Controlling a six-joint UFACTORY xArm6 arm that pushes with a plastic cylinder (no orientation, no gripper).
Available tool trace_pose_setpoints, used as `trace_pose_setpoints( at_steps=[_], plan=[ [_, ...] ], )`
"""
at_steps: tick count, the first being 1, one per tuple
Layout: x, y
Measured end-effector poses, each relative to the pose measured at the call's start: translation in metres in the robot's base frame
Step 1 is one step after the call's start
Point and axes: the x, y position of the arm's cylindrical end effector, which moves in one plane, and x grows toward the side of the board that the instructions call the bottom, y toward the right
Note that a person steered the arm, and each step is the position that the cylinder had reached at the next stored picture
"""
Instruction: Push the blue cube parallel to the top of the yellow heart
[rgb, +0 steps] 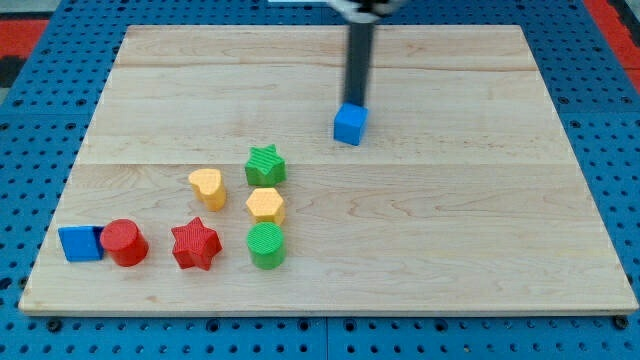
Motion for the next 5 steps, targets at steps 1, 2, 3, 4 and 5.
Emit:
trace_pose_setpoints(
  at_steps=[1,2,3,4,5],
  plan=[
    [-0.020,-0.026],
    [-0.054,0.055],
    [-0.028,0.127],
    [0.002,0.105],
    [0.032,0.067]
  ],
)
